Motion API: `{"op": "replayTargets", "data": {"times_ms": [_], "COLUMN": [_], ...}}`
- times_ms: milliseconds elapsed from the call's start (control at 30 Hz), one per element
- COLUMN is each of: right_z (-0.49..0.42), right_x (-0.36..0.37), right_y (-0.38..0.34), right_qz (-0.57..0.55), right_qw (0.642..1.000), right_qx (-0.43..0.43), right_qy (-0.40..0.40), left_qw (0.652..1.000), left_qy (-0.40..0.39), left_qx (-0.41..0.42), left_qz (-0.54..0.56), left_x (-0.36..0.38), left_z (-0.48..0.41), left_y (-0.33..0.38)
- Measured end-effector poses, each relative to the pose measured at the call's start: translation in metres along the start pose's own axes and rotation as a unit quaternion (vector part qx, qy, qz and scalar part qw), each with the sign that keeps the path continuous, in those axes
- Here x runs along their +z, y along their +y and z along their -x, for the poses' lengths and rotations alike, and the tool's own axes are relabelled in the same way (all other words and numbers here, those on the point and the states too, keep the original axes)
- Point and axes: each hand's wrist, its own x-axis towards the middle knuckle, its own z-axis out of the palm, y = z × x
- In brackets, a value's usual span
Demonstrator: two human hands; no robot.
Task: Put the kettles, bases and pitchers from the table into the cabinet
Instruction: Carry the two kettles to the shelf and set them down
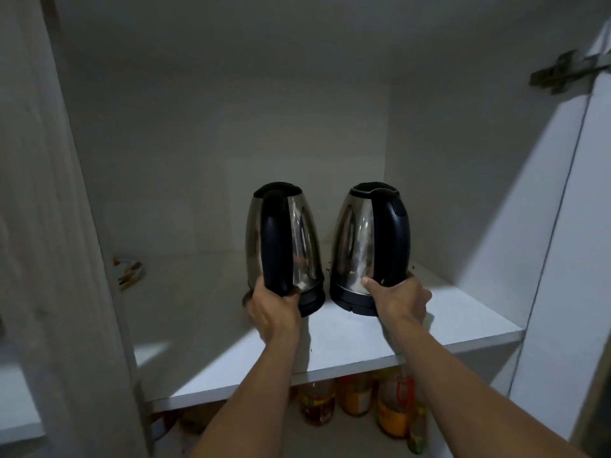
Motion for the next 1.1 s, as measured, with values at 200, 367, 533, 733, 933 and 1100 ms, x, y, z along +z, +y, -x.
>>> {"op": "replayTargets", "data": {"times_ms": [200,367,533,733,933,1100], "right_z": [-0.033,-0.08,-0.134,-0.171,-0.19,-0.191], "right_x": [0.04,0.071,0.098,0.131,0.146,0.14], "right_y": [-0.012,-0.017,-0.018,-0.023,-0.021,-0.015], "right_qz": [-0.003,0.001,-0.01,-0.018,-0.017,-0.014], "right_qw": [1.0,1.0,0.995,0.993,0.991,0.989], "right_qx": [-0.009,-0.018,-0.043,-0.035,-0.037,0.011], "right_qy": [0.013,-0.02,-0.086,-0.108,-0.127,-0.148], "left_qw": [1.0,1.0,1.0,0.997,0.996,0.992], "left_qy": [0.01,-0.009,0.015,0.065,0.071,0.033], "left_qx": [-0.018,-0.024,-0.01,-0.011,-0.028,-0.086], "left_qz": [-0.015,0.006,-0.008,-0.033,-0.052,-0.091], "left_x": [0.021,0.048,0.092,0.133,0.141,0.127], "left_z": [-0.038,-0.083,-0.117,-0.139,-0.142,-0.134], "left_y": [0.0,-0.008,-0.008,-0.01,-0.008,-0.002]}}
